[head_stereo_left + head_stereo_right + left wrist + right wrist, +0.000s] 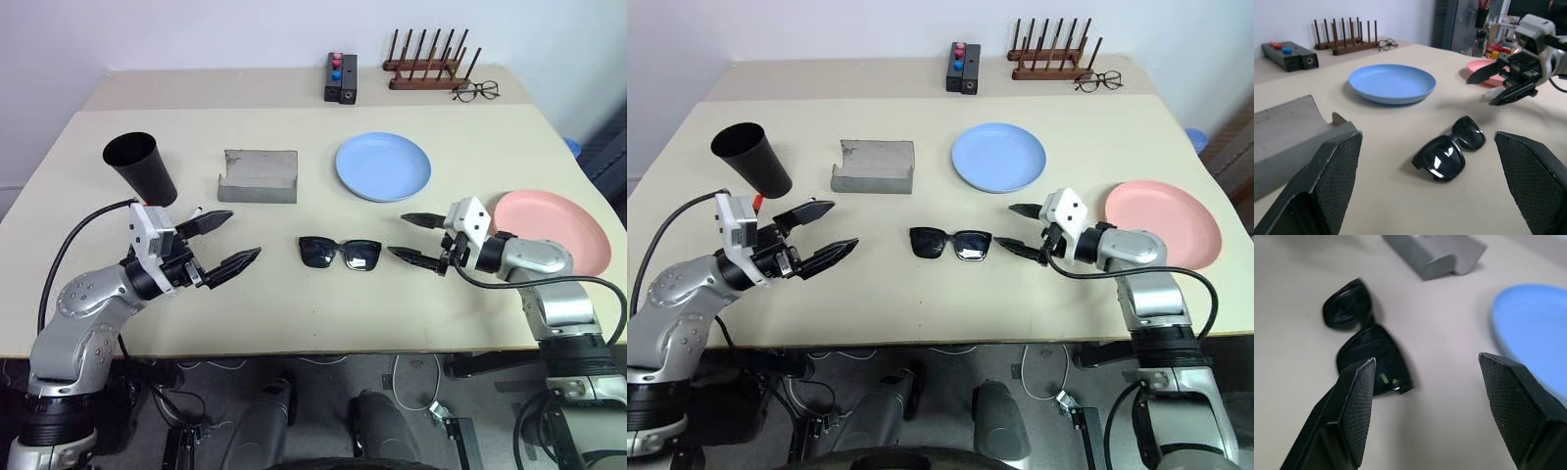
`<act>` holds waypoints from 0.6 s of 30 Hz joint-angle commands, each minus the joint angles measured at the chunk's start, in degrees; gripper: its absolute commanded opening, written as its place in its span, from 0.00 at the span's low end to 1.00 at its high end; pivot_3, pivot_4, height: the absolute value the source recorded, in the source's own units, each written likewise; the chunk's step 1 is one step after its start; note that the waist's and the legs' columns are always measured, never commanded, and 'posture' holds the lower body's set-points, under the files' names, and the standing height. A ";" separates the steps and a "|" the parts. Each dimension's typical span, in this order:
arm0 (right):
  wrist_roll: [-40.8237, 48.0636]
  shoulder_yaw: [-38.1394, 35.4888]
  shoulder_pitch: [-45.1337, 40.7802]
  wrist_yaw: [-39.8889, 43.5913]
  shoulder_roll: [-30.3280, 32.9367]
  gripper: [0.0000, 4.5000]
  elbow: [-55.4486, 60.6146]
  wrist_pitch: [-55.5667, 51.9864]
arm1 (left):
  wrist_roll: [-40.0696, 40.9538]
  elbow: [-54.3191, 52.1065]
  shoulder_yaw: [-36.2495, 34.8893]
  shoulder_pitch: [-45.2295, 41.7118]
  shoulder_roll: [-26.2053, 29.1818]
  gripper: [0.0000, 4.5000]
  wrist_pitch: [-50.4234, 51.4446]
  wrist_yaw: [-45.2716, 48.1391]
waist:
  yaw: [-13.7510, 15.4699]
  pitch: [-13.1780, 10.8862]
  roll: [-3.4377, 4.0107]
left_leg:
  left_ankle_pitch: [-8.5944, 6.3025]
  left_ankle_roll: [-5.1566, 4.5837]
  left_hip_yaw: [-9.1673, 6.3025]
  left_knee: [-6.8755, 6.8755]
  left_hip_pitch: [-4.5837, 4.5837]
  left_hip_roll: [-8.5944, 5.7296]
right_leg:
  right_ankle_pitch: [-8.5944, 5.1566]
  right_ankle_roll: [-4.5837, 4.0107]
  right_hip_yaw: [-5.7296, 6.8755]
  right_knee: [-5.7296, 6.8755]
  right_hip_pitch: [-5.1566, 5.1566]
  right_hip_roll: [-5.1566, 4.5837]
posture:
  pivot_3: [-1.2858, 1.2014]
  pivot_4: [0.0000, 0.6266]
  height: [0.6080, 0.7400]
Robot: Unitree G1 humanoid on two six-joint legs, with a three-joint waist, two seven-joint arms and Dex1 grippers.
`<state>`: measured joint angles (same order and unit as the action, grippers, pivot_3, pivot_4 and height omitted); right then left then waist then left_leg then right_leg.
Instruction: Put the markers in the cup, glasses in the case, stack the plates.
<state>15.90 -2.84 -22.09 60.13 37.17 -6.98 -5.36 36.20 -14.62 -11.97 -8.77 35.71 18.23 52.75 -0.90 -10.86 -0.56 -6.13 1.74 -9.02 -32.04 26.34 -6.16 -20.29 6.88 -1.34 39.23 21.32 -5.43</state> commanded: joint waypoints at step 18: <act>0.43 3.60 -14.06 -2.81 -7.66 0.76 -3.27 2.12 | -10.44 9.70 -16.98 2.44 6.05 1.00 -11.89 -8.62 | -0.26 -0.01 0.02 | 0.00 0.00 0.01 0.04 -0.01 0.00 | 0.03 0.06 -0.02 0.00 0.06 0.01 | 0.52 0.24 0.99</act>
<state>15.84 1.17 -33.68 56.88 29.84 -10.59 -3.79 26.73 -5.08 -25.90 -7.07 40.60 6.90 45.89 -1.16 -10.87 -0.55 -6.13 1.74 -9.01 -32.01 26.33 -6.16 -20.26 6.94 -1.36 39.24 21.39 -5.42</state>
